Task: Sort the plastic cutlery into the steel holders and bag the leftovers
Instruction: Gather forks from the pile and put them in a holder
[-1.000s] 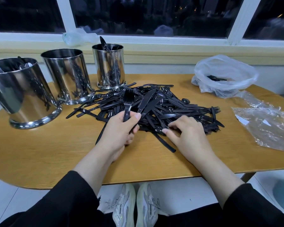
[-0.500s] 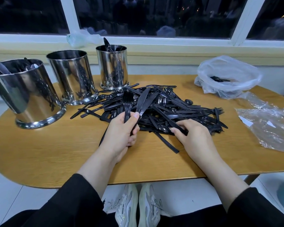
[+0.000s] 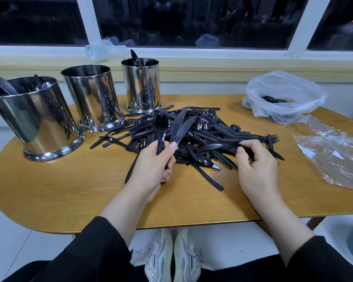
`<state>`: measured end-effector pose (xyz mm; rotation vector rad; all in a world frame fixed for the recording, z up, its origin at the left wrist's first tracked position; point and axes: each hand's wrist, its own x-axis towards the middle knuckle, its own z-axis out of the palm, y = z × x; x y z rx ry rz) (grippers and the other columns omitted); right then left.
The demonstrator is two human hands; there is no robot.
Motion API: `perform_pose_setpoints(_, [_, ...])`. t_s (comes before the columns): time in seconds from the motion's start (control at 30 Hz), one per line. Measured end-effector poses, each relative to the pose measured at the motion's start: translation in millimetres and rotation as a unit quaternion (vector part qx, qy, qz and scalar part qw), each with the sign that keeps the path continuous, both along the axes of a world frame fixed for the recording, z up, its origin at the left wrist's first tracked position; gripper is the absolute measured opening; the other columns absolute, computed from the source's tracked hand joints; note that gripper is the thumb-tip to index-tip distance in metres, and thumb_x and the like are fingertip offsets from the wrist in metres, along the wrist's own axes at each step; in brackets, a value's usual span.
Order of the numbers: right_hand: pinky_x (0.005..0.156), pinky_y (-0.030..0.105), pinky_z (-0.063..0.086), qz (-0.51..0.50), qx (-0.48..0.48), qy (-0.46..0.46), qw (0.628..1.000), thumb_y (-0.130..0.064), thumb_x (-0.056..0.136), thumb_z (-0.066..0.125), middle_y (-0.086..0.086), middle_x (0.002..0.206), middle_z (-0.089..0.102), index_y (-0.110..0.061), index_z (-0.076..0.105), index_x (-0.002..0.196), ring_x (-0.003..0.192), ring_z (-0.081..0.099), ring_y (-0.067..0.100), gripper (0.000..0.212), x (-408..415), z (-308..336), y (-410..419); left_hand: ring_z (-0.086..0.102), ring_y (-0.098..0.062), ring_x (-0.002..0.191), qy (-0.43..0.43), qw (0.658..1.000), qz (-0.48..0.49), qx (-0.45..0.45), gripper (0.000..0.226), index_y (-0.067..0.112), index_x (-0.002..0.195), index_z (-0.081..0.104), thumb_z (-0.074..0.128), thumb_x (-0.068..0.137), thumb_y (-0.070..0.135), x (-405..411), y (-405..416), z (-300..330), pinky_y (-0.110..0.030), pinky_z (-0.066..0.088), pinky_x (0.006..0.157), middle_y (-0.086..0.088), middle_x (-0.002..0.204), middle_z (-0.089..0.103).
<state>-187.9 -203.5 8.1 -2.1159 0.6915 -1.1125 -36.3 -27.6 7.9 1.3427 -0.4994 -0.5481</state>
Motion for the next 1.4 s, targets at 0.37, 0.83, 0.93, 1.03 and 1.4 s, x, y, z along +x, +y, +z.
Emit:
perform_pose_setpoints(0.37, [0.061,0.013,0.032,0.126,-0.052,0.052,0.989,-0.016,0.084,0.052,-0.011,0.084,0.054,-0.019,0.06,0.077,0.078,0.052,0.012,0.011,-0.7,-2.1,-0.5,0.05,-0.016,0.063,-0.021,0.999,0.026,0.024,0.021,0.015,0.091,0.062,0.059,0.105,0.031,0.6,-1.4,-2.4,-0.031,0.042,0.059,-0.001,0.074,0.058])
perform_pose_setpoints(0.83, [0.078,0.024,0.045,0.168,-0.114,0.044,0.978,-0.016,0.095,0.068,-0.011,0.09,0.06,-0.016,0.073,0.095,0.09,0.059,0.009,0.005,1.6,-6.2,-3.2,0.067,-0.022,0.059,-0.13,0.982,-0.07,0.121,0.013,0.015,0.101,0.061,0.057,0.106,0.026,-14.9,-5.4,5.1,-0.034,0.051,0.056,-0.011,0.085,0.075])
perform_pose_setpoints(0.93, [0.084,0.029,0.048,0.17,-0.135,0.017,0.976,-0.025,0.095,0.065,-0.007,0.095,0.064,-0.012,0.074,0.1,0.095,0.061,0.013,0.016,3.2,-6.2,-2.6,0.059,-0.019,0.055,-0.159,0.972,-0.091,0.145,0.013,0.019,0.103,0.063,0.056,0.106,0.03,-14.8,-6.2,5.9,-0.028,0.046,0.051,-0.007,0.081,0.076])
perform_pose_setpoints(1.03, [0.083,0.029,0.049,0.155,-0.154,-0.005,0.976,-0.028,0.093,0.068,-0.007,0.096,0.064,-0.011,0.073,0.101,0.094,0.061,0.013,0.019,8.0,-5.7,0.2,0.05,-0.013,0.058,-0.17,0.967,-0.105,0.156,0.016,0.02,0.103,0.066,0.056,0.105,0.032,-14.4,-6.2,4.9,-0.025,0.041,0.055,0.001,0.067,0.065])
perform_pose_setpoints(1.4, [0.098,0.046,0.042,0.015,-0.182,0.263,0.947,-0.018,0.1,0.059,-0.001,0.129,0.062,-0.021,0.066,0.131,0.118,0.049,0.027,0.032,27.6,-3.2,-44.6,0.035,-0.008,0.045,-0.041,0.997,-0.032,0.058,0.032,-0.002,0.11,0.059,0.057,0.104,0.03,-2.0,-3.9,3.5,-0.022,0.028,0.046,-0.01,0.07,0.053])
